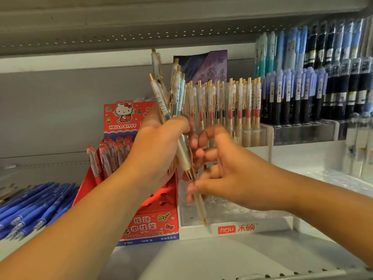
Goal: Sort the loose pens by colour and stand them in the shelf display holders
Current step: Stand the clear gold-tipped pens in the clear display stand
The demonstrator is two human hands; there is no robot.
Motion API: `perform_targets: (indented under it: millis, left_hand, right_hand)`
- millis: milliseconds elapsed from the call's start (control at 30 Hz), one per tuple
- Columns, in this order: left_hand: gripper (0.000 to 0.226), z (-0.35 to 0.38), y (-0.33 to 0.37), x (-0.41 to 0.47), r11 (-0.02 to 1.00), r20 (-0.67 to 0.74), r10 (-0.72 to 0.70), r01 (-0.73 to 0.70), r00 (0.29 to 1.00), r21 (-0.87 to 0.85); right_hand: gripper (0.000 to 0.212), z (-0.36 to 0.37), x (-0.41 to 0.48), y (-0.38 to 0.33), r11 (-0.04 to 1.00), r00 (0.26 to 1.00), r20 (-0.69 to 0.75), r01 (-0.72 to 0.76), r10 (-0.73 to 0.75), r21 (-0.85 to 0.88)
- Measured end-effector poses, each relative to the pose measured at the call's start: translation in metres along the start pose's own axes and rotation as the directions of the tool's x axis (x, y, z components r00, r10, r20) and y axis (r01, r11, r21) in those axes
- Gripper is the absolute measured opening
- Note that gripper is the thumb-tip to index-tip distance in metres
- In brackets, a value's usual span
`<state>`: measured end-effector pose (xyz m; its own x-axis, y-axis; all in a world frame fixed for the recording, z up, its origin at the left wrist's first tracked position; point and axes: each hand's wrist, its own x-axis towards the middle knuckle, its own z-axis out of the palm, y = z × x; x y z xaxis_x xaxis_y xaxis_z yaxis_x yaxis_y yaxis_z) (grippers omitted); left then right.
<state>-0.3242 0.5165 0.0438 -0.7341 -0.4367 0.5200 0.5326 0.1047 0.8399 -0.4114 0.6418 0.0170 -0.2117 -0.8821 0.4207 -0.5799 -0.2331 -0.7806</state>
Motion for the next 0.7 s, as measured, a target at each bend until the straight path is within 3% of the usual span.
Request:
perform_targets:
  millis: [100,333,567,700]
  left_hand:
    - [0.008,0.001,0.002,-0.001,0.998,-0.067,0.05,-0.052,0.996,-0.027]
    - [0.011,0.001,0.002,-0.002,0.998,-0.046,0.066,-0.066,0.997,-0.005]
    - [0.018,0.0,0.001,0.0,0.996,-0.037,0.088,-0.088,0.995,-0.004]
    - [0.02,-0.004,0.0,0.001,0.996,-0.073,0.087,-0.084,0.994,0.042]
  right_hand:
    - [0.059,-0.013,-0.003,-0.006,1.0,0.999,0.024,-0.029,0.029,0.011]
    - [0.071,-0.051,-0.012,-0.019,0.997,0.971,0.235,-0.065,0.054,0.04]
    - [0.08,-0.063,-0.01,-0.015,0.955,0.994,0.103,0.008,0.024,-0.296]
    - [0.083,-0.072,-0.009,-0.018,0.927,0.999,-0.032,-0.039,0.029,-0.373]
